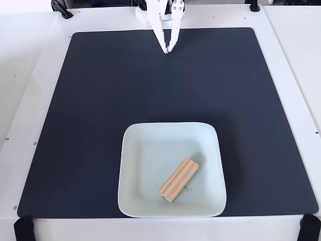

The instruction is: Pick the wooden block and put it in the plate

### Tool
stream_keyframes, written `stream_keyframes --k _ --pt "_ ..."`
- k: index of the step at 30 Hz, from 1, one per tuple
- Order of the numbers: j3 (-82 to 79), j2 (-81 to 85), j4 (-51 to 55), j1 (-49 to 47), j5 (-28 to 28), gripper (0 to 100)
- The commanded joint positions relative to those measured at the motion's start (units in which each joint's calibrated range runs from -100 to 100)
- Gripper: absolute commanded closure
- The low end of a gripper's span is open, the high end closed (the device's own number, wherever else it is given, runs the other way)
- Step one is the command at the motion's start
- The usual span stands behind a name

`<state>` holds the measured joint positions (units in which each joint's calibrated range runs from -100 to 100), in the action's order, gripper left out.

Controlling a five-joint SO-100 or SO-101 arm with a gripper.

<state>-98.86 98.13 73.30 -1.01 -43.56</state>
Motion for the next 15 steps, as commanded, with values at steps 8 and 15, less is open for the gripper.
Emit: stream_keyframes --k 8,15 --pt "-0.6 0.43 5.14 0.9 -7.11 99" --pt "-0.6 0.43 5.14 0.9 -7.0 99"
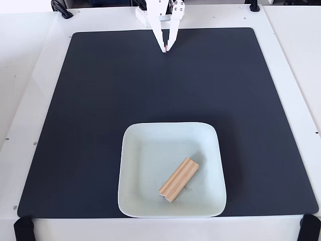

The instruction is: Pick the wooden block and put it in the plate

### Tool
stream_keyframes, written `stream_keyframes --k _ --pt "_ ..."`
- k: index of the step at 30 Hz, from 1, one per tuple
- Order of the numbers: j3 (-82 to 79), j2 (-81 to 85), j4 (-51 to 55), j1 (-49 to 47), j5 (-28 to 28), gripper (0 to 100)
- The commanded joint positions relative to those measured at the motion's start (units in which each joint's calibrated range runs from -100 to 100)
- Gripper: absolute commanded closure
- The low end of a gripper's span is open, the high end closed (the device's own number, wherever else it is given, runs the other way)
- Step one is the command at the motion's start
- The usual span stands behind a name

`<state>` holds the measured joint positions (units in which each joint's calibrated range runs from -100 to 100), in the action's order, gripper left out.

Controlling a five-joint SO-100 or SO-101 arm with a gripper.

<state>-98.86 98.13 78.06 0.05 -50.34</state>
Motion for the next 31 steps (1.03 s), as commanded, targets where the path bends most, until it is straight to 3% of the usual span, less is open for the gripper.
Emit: stream_keyframes --k 1,31 --pt "-0.6 0.43 0.37 -0.16 -0.22 99" --pt "-0.6 -0.25 0.55 -1.06 -0.27 99"
